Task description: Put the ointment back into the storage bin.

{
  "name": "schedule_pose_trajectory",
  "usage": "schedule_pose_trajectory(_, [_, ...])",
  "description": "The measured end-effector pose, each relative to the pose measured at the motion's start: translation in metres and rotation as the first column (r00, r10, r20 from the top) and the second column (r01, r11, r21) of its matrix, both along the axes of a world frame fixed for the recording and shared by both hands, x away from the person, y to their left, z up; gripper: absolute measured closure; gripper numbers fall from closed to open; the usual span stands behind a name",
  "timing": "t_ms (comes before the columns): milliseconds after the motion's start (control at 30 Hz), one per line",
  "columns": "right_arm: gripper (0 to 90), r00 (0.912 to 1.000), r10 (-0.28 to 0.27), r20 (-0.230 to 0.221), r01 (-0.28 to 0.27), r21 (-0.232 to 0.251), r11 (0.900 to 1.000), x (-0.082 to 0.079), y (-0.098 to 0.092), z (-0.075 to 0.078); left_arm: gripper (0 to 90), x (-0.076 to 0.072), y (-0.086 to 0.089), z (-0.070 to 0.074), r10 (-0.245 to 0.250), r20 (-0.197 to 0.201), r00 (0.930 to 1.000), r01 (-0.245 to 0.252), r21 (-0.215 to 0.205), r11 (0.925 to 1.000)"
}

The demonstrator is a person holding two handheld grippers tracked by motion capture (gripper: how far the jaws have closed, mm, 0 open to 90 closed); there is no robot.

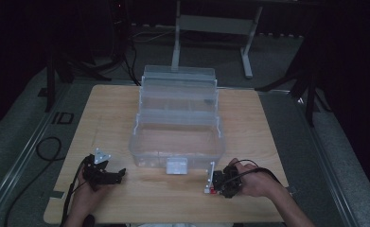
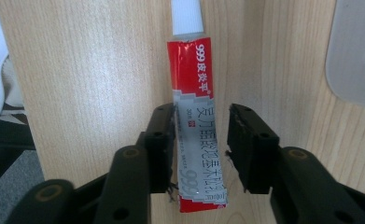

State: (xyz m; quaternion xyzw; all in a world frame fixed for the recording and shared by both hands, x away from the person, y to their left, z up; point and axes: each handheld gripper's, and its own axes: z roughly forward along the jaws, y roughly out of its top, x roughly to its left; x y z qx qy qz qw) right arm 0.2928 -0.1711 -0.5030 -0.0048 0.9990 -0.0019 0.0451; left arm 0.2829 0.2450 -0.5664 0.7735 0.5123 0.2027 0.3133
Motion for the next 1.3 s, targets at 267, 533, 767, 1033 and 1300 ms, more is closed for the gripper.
schedule_pose_trajectory(267, [65.9,0.9999,0.007,-0.008,-0.007,-0.004,1.0,-0.001,0.001,-0.004,3.1,0.0,0.0,0.0,0.0,0.0,1.0,0.0,0.0,1.0])
schedule_pose_trajectory(533, [67.6,0.9998,0.01,-0.017,-0.01,-0.015,1.0,0.0,0.004,-0.009,3.0,0.0,0.0,0.0,0.0,0.0,1.0,0.0,0.0,1.0])
schedule_pose_trajectory(767, [67.8,0.9997,0.007,-0.025,-0.007,-0.019,1.0,0.001,0.005,-0.011,3.0,0.0,0.0,0.0,0.0,0.0,1.0,0.0,0.0,1.0])
schedule_pose_trajectory(1033, [69.5,0.9994,0.003,-0.033,-0.004,-0.016,1.0,0.003,0.006,-0.012,3.1,0.0,0.0,0.0,0.0,0.0,1.0,0.0,0.0,1.0])
schedule_pose_trajectory(1300, [69.7,0.9997,0.005,-0.025,-0.005,-0.017,1.0,0.004,0.004,-0.002,3.1,0.0,0.0,0.0,0.0,0.0,1.0,0.0,0.0,1.0])
